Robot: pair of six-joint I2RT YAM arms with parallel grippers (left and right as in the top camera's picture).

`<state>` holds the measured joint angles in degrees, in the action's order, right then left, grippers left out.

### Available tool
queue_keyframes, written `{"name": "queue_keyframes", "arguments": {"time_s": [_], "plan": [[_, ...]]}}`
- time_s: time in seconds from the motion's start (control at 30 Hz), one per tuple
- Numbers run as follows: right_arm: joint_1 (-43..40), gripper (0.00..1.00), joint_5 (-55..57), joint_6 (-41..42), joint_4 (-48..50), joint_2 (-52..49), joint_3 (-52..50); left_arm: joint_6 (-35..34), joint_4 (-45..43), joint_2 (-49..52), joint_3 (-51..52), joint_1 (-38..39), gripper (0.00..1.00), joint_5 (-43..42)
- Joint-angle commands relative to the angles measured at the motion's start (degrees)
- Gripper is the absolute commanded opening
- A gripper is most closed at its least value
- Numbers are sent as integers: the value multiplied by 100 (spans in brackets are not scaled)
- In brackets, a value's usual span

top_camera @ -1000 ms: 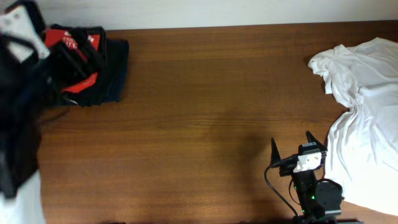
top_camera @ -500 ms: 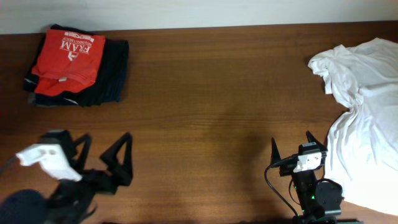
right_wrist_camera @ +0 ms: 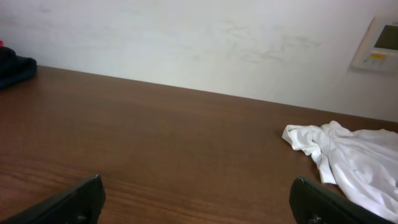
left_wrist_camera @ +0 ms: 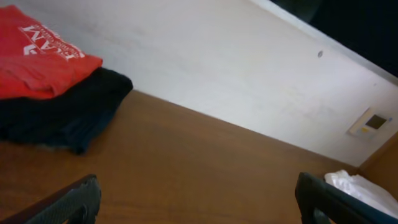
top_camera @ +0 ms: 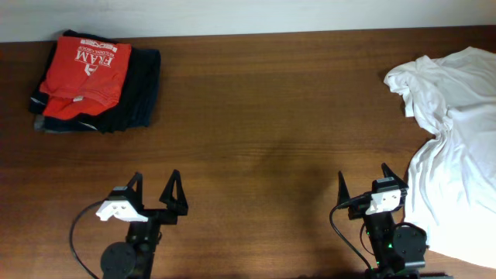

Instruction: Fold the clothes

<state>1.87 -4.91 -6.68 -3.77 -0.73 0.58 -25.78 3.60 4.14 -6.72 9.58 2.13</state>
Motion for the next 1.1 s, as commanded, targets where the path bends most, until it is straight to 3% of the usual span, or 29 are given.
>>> {"name": "queue_keyframes", "arguments": {"time_s": [0.0, 0.1, 0.2, 0.33, 0.43, 1.07], "plan": [[37, 98, 46, -37, -33, 37, -26, 11, -37, -319, 428, -155, 100, 87], [37, 98, 46, -37, -33, 37, -26, 17, -11, -387, 623, -262, 99, 92], [37, 98, 46, -37, -33, 37, -26, 555, 90, -387, 623, -262, 99, 44], [37, 98, 46, -37, -33, 37, -26, 2345, 94, -387, 623, -278, 99, -396], [37, 98, 46, -37, -33, 37, -26, 2896, 94, -387, 623, -278, 99, -407], [37, 98, 48, -37, -33, 0, -26, 3040, 96, -378, 621, -278, 99, -387]]}}
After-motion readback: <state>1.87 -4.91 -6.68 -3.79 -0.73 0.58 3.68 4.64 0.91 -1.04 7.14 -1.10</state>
